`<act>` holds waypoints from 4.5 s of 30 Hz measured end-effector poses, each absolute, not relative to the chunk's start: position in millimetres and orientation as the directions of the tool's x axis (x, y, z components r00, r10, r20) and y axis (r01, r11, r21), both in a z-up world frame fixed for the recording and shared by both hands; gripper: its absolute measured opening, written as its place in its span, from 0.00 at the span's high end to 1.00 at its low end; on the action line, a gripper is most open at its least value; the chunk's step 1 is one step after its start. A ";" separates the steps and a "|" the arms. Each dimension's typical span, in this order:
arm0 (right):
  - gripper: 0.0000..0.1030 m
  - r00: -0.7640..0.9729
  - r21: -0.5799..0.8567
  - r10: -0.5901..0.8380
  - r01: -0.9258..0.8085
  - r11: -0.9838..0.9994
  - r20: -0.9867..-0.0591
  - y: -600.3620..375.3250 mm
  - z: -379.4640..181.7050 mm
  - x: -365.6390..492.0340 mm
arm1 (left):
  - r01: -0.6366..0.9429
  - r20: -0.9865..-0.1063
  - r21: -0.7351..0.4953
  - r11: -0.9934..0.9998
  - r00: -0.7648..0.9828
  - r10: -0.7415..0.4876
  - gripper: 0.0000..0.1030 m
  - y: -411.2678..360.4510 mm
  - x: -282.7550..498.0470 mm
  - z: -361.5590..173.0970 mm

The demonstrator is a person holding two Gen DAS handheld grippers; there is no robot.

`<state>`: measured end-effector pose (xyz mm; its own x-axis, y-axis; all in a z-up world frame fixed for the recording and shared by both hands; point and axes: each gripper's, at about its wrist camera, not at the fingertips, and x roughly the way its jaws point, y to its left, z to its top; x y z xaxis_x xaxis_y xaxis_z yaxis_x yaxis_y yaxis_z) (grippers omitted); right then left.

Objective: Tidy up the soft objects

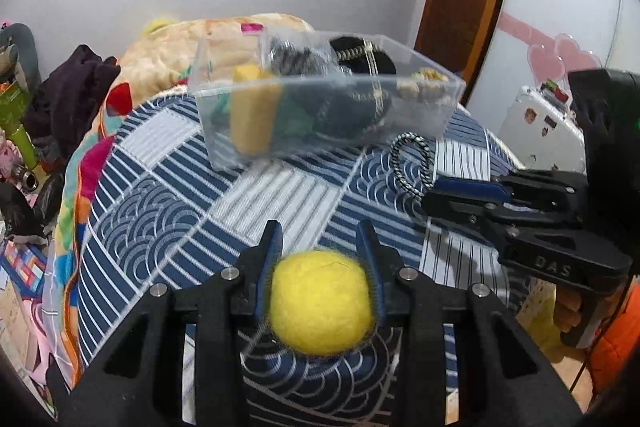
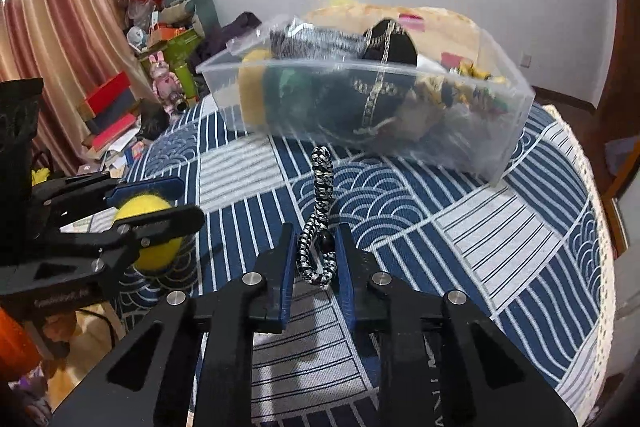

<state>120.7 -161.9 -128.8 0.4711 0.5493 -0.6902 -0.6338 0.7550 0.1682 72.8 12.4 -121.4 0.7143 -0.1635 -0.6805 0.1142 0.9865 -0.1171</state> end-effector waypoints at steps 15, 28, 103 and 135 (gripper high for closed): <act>0.83 0.600 0.108 0.567 -0.627 0.771 -0.565 -167.5 -76.6 129.5 | 0.091 -0.522 -0.140 0.986 0.839 -0.152 0.63 15.6 109.7 -60.8; 0.83 0.686 0.092 0.541 -0.575 0.813 -0.486 -173.7 -53.8 161.5 | 0.071 -0.497 -0.131 0.989 0.858 -0.128 0.63 9.3 170.8 -44.4; 0.00 0.834 0.068 0.526 -0.523 0.850 -0.168 -197.9 23.3 82.9 | -0.007 -0.176 -0.039 0.999 0.984 0.000 0.00 15.2 32.3 41.1; 0.00 0.824 0.096 0.538 -0.530 0.843 -0.178 -206.6 23.6 84.6 | 0.005 -0.181 -0.034 0.999 0.983 -0.011 0.00 9.5 30.9 38.3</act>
<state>84.6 -206.6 23.6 0.8240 0.5381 -0.1775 -0.5296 0.8428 0.0961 30.9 9.5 38.3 0.9834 -0.0111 -0.1813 0.0049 0.9994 -0.0344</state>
